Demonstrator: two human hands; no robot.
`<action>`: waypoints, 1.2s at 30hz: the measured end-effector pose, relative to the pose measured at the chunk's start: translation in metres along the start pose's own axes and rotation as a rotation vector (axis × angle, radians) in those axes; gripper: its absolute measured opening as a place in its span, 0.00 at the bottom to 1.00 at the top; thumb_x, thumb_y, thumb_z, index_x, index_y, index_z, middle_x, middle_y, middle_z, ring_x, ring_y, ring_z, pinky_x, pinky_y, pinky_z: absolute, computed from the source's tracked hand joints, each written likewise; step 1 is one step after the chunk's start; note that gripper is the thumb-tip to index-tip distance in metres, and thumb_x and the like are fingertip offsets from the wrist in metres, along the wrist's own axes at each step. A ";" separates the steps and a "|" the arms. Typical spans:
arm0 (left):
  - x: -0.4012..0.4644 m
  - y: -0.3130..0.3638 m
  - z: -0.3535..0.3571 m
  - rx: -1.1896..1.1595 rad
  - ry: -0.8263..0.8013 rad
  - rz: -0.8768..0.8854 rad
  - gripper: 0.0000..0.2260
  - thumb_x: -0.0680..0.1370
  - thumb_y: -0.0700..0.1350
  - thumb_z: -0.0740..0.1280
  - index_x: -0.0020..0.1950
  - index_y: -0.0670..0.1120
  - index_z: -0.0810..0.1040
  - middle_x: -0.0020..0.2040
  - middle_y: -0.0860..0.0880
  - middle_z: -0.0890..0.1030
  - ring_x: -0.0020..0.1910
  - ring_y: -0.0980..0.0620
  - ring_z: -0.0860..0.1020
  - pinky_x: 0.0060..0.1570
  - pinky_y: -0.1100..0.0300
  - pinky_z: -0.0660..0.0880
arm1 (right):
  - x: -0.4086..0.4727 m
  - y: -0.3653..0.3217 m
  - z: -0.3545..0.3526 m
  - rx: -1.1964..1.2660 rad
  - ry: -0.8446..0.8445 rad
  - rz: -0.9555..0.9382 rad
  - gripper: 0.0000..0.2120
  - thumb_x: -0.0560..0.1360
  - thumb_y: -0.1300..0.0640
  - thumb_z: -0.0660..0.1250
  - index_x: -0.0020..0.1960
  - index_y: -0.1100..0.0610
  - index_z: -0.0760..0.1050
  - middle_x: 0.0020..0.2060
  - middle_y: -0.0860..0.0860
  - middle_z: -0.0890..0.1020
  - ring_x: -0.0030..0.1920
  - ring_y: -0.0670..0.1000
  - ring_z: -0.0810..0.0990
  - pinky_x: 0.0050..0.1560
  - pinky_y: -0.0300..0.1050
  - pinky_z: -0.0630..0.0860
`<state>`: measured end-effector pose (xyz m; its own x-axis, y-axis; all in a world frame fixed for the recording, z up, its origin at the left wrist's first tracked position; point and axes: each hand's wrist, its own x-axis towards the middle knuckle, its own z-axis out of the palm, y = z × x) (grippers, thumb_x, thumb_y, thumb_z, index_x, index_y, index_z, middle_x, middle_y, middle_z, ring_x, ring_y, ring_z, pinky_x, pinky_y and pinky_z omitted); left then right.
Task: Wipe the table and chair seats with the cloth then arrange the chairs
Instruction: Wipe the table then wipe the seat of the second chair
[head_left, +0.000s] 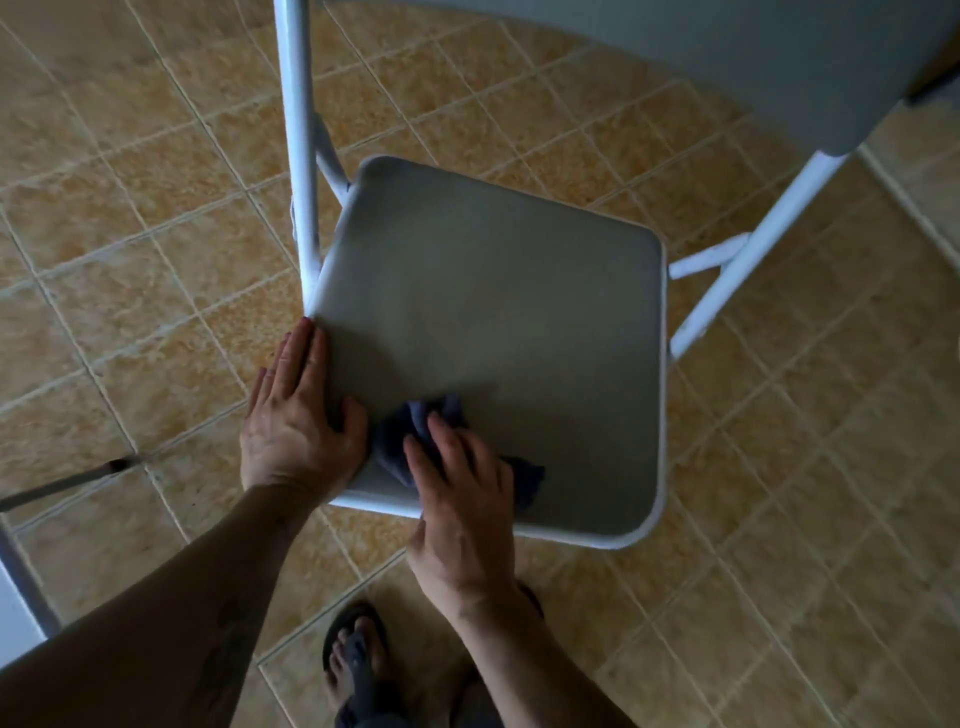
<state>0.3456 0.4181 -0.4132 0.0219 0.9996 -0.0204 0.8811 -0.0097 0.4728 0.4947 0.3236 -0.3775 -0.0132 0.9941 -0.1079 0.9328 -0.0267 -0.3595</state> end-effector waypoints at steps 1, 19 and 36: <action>0.000 0.001 -0.001 -0.010 0.002 0.002 0.35 0.70 0.52 0.60 0.77 0.44 0.62 0.78 0.45 0.63 0.73 0.41 0.65 0.70 0.41 0.66 | -0.007 0.006 0.000 -0.024 -0.015 -0.020 0.33 0.61 0.59 0.67 0.68 0.52 0.72 0.72 0.50 0.70 0.66 0.57 0.71 0.59 0.57 0.70; -0.025 0.014 -0.004 0.190 -0.086 0.099 0.28 0.77 0.48 0.56 0.75 0.38 0.62 0.77 0.40 0.62 0.76 0.39 0.59 0.70 0.31 0.55 | -0.054 0.038 -0.020 -0.001 0.016 -0.032 0.29 0.64 0.65 0.71 0.65 0.56 0.75 0.69 0.52 0.73 0.63 0.56 0.71 0.64 0.54 0.71; -0.182 0.069 -0.083 -0.132 -0.342 -0.209 0.24 0.73 0.46 0.60 0.69 0.47 0.74 0.68 0.48 0.75 0.67 0.46 0.74 0.67 0.52 0.71 | -0.123 0.067 -0.105 0.061 -0.107 0.068 0.30 0.69 0.68 0.67 0.70 0.53 0.73 0.72 0.45 0.70 0.67 0.52 0.69 0.61 0.46 0.74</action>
<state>0.3632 0.2380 -0.3033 0.0248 0.9124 -0.4085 0.8158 0.2177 0.5358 0.5968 0.2111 -0.2908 0.0080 0.9730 -0.2306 0.9094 -0.1030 -0.4030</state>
